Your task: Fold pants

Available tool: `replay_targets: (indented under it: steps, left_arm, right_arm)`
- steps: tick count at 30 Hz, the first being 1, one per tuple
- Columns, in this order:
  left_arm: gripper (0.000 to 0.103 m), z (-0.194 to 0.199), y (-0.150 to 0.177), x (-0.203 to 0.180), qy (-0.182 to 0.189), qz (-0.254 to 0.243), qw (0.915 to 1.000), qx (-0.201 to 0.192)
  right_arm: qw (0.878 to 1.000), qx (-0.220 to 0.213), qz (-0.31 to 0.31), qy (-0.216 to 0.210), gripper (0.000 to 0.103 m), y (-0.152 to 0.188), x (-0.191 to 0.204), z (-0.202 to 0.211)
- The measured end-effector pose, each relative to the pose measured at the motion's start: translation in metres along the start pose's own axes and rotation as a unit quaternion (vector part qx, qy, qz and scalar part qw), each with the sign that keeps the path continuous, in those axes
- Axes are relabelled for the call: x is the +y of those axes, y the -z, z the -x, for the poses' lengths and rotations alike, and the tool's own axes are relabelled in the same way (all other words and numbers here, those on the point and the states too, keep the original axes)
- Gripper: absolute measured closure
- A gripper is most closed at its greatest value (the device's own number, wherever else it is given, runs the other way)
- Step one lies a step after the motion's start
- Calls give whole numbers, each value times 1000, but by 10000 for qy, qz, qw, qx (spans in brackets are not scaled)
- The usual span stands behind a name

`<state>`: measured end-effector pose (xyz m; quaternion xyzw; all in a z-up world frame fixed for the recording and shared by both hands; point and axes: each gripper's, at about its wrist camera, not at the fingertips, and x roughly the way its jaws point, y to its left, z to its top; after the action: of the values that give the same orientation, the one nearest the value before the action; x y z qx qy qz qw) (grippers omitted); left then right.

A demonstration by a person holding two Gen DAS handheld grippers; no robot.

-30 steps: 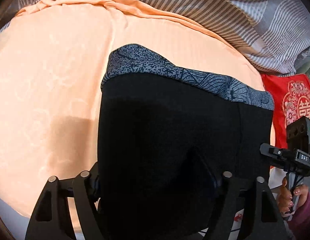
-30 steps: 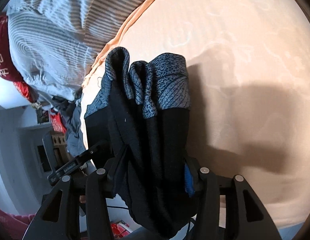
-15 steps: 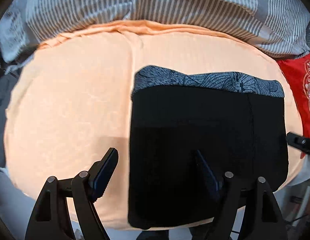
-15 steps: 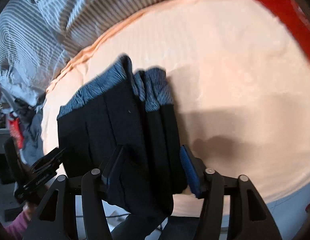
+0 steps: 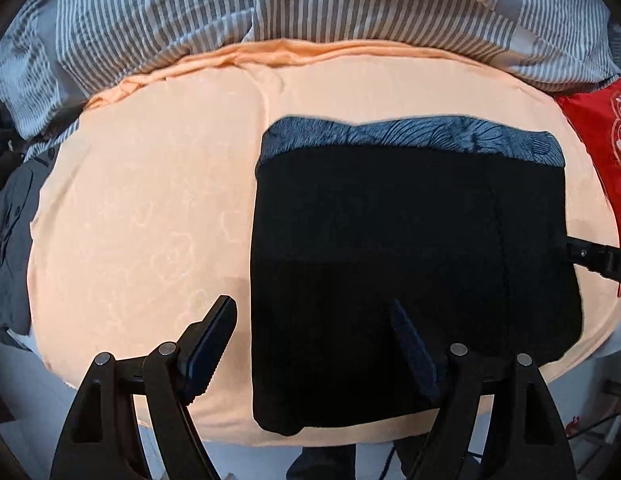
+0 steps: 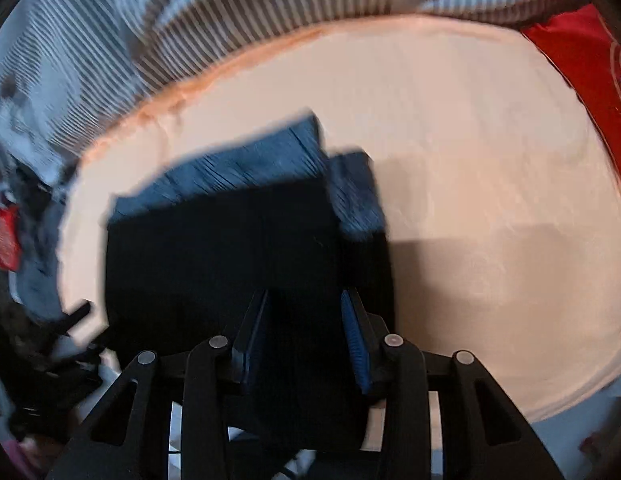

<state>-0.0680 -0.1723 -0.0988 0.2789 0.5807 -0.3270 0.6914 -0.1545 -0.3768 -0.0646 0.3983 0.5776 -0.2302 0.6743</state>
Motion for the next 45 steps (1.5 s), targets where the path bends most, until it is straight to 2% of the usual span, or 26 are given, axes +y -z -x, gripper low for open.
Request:
replay_targets:
  steps: [3, 6, 8, 11, 13, 16, 18, 22, 27, 34, 37, 45]
  left_arm:
    - [23, 0, 2, 0, -23, 15, 10000, 56]
    - [23, 2, 3, 1, -45, -12, 9999, 94]
    - [0, 3, 4, 1, -62, -5, 9999, 148]
    - [0, 11, 4, 0, -81, -37, 9999, 97]
    - [0, 12, 5, -2, -66, -64, 9999, 141]
    - [0, 11, 6, -4, -115, -154, 9995, 265]
    - [0, 12, 9, -6, -134, -228, 9991, 344]
    - [0, 22, 16, -8, -44, -304, 9988, 377]
    - [0, 36, 24, -8, -74, -265, 9990, 362]
    - [0, 49, 29, -7, -88, -136, 9990, 406]
    - [0, 52, 31, -6, -18, -54, 9988, 491]
    - [0, 65, 38, -9, 6, -98, 9984, 565]
  right_arm:
    - [9996, 4, -258, -136, 63, 3, -10, -2]
    - [9996, 8, -254, 121, 62, 5, -10, 3]
    - [9991, 52, -389, 155, 61, 10, -11, 8]
    - [9986, 115, -469, 229, 53, 21, -9, 18]
    - [9986, 126, -416, 299, 50, 31, -3, 25]
    - [9983, 206, -362, 406, 38, 46, 6, 30]
    - [9982, 254, -344, 416, 36, 55, 11, 33]
    - [9978, 329, -274, 504, 23, 68, 23, 38]
    - [9976, 319, -247, 563, 21, 72, 34, 44]
    - [9974, 231, -103, 673, 12, 74, 49, 53]
    - [9976, 206, -22, 658, 0, 75, 56, 55]
    - [9973, 223, -13, 704, 0, 77, 65, 61]
